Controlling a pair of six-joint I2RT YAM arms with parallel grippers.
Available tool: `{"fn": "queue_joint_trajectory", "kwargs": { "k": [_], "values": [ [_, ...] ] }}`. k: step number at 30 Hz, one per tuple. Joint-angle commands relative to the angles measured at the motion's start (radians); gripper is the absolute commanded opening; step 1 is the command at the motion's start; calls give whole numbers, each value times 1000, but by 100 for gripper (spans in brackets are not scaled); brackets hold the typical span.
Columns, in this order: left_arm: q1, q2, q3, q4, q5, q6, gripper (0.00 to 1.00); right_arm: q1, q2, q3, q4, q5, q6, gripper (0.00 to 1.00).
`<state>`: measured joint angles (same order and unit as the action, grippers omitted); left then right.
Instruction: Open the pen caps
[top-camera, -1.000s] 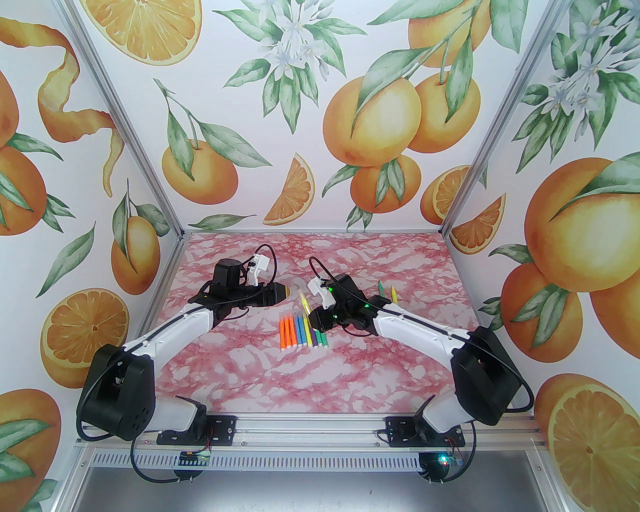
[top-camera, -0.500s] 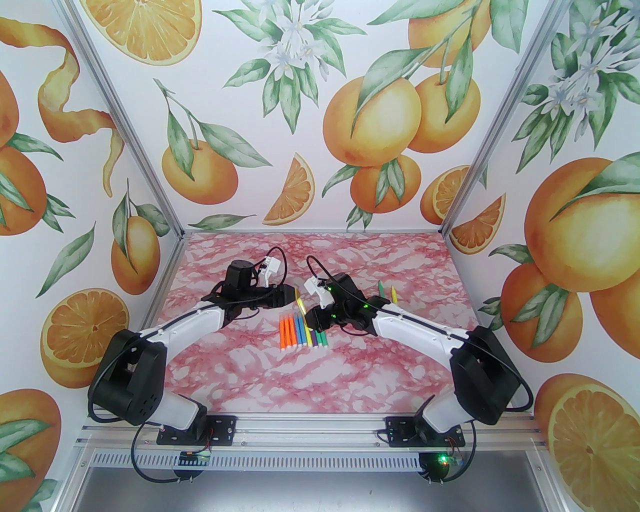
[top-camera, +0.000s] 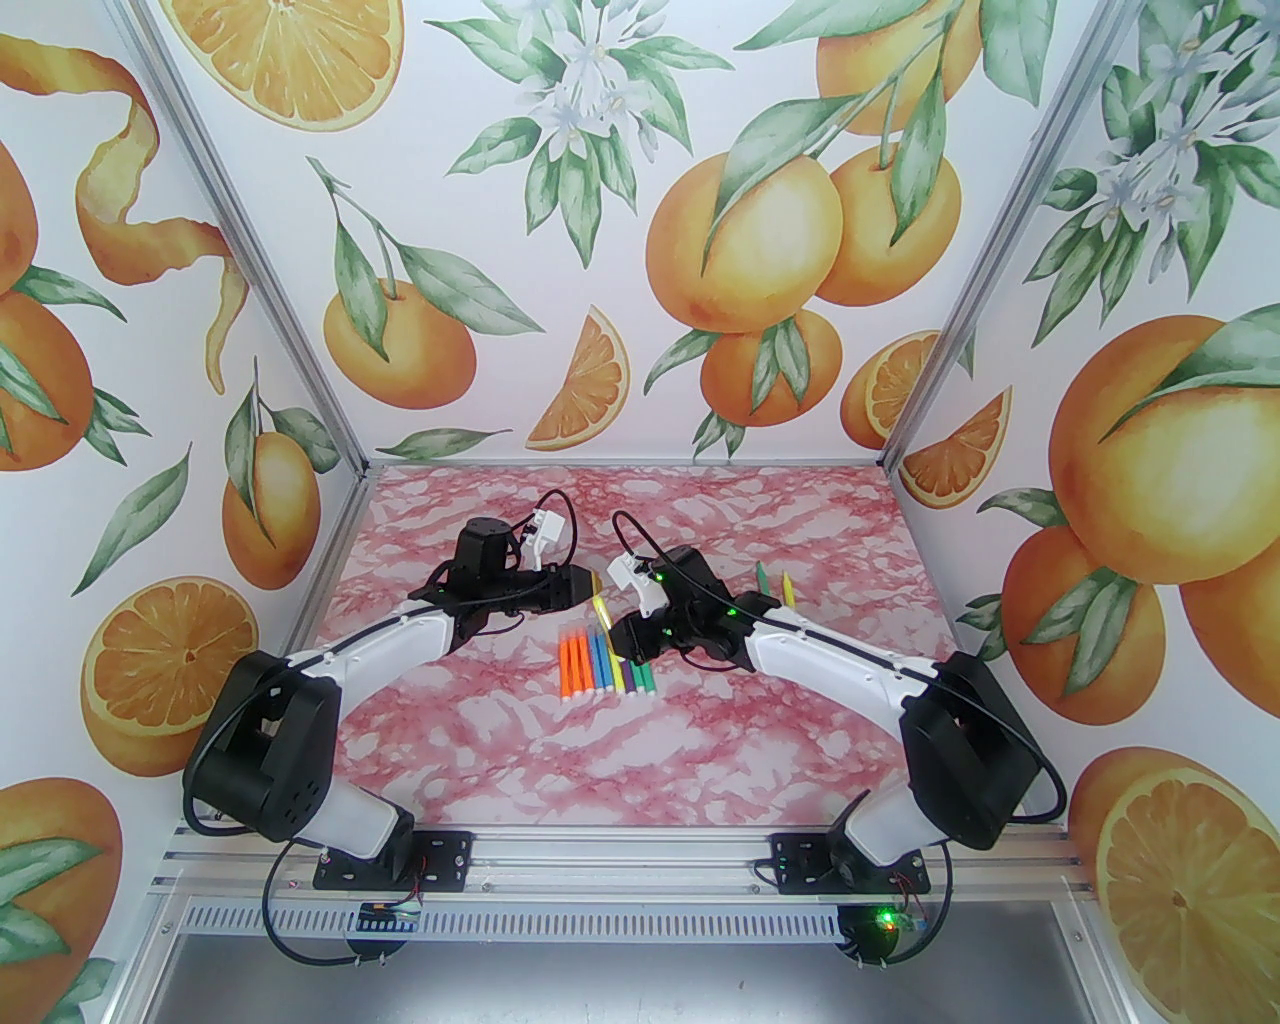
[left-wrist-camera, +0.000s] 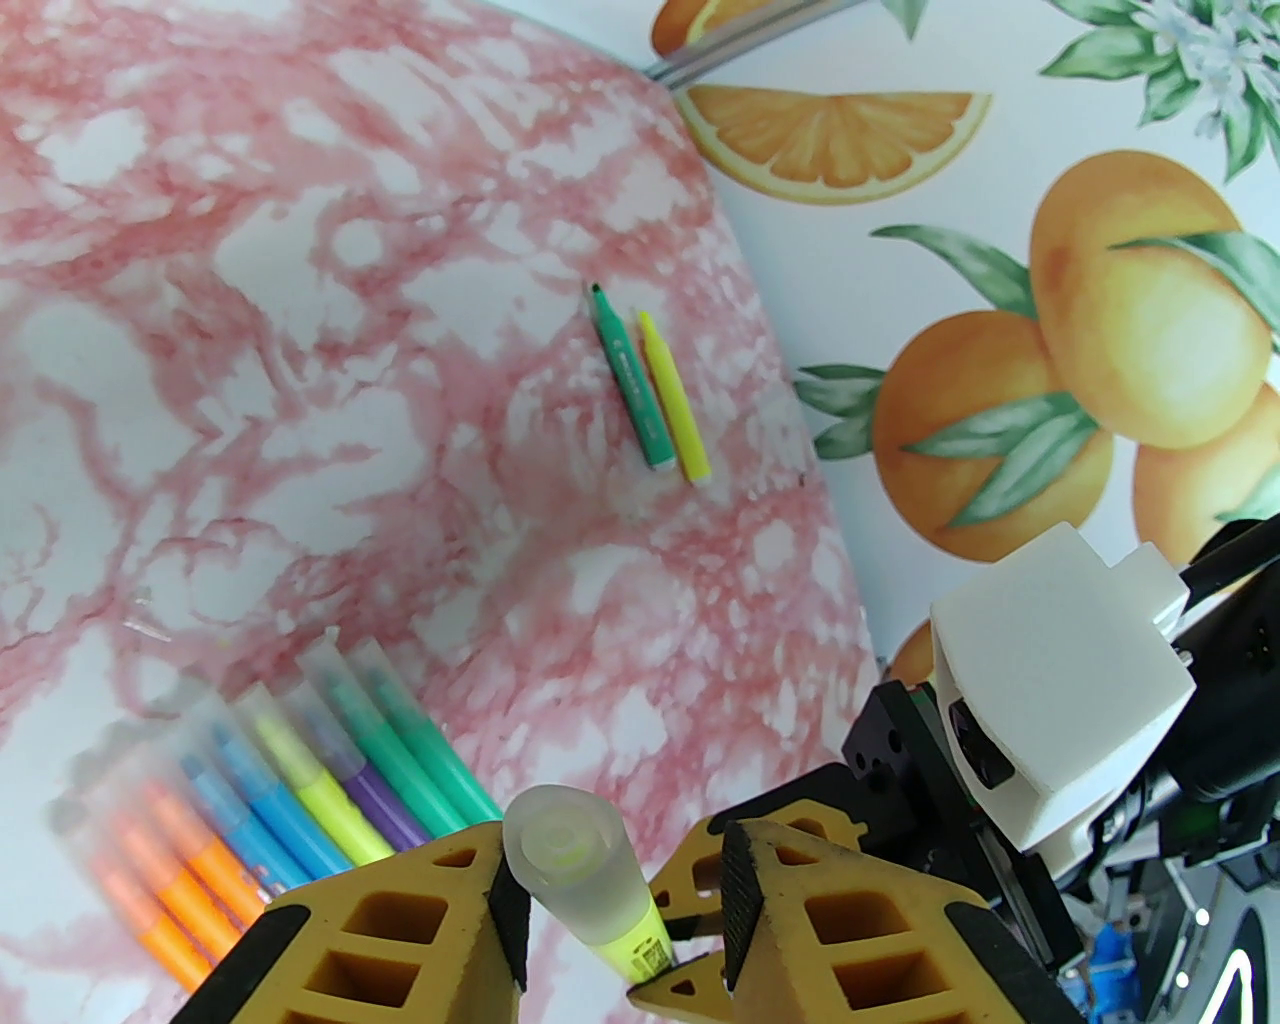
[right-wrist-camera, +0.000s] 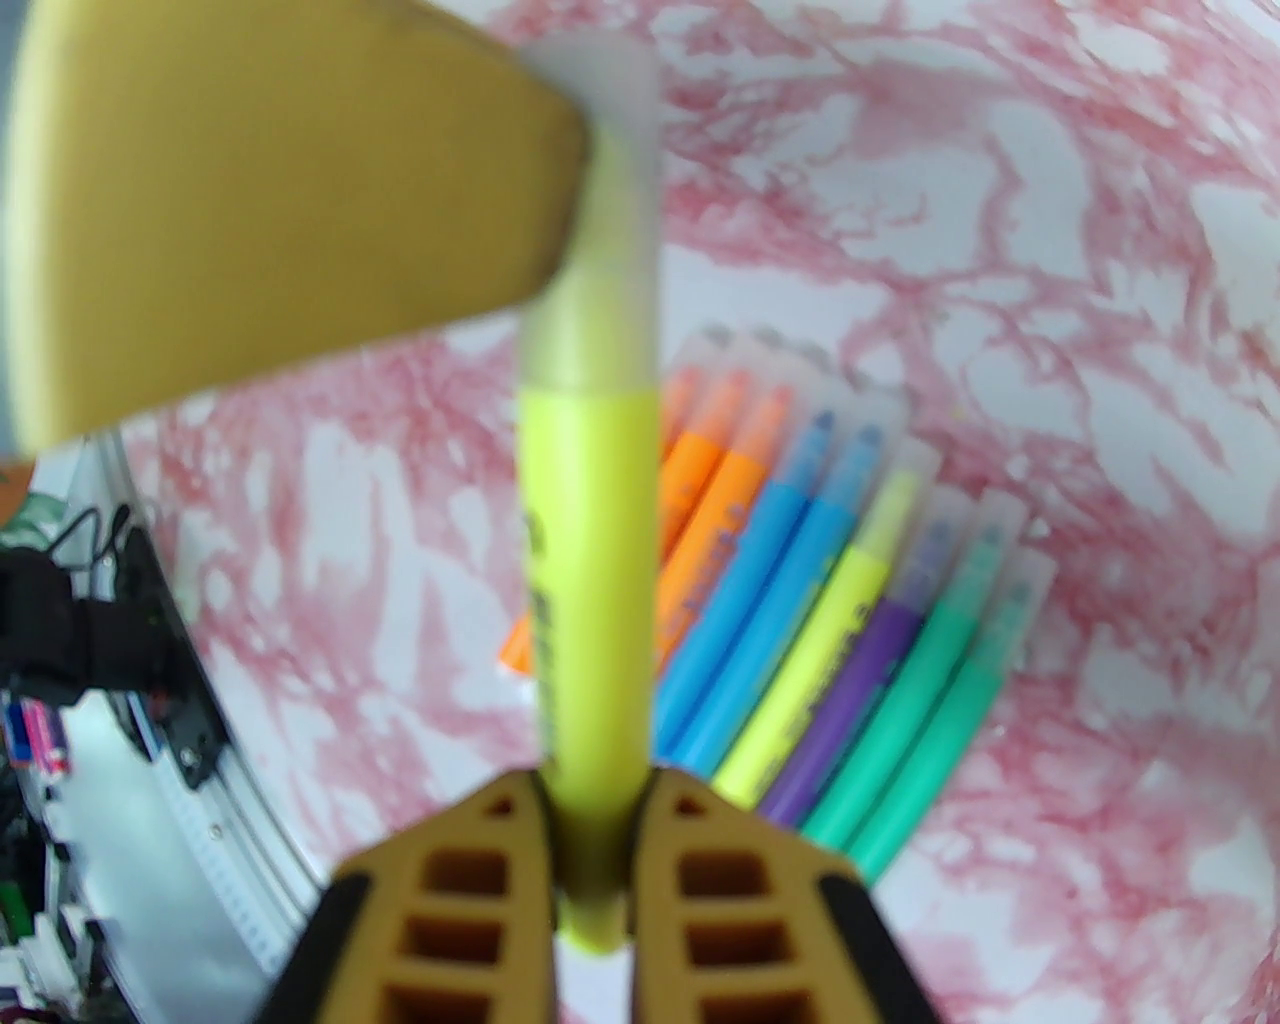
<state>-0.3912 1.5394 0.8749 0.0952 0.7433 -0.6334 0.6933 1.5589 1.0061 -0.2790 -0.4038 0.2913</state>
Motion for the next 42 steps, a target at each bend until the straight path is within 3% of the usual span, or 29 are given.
{"fn": "queue_joint_trajectory", "kwargs": {
  "k": [1, 11, 19, 25, 29, 38, 42],
  "values": [
    [-11, 10, 36, 43, 24, -9, 33, 6, -13, 11, 38, -25, -14, 0],
    [-15, 21, 39, 65, 32, -31, 15, 5, 0, 9, 43, -18, -16, 1],
    [-16, 23, 42, 77, 49, -49, 1, 5, -2, 3, 58, -23, -21, 27],
    [-15, 16, 42, 77, 55, -55, 0, 6, 7, 5, 67, -28, -21, 32],
    [-15, 16, 42, 74, 54, -55, 0, 7, 11, 3, 70, -34, -22, 29],
    [-14, 20, 54, 74, 50, -56, 0, 5, 19, 3, 45, -33, -32, 1],
    [0, 22, 92, 34, 27, -31, 0, 7, 20, -4, -4, -37, -53, 0]
  ]
}}
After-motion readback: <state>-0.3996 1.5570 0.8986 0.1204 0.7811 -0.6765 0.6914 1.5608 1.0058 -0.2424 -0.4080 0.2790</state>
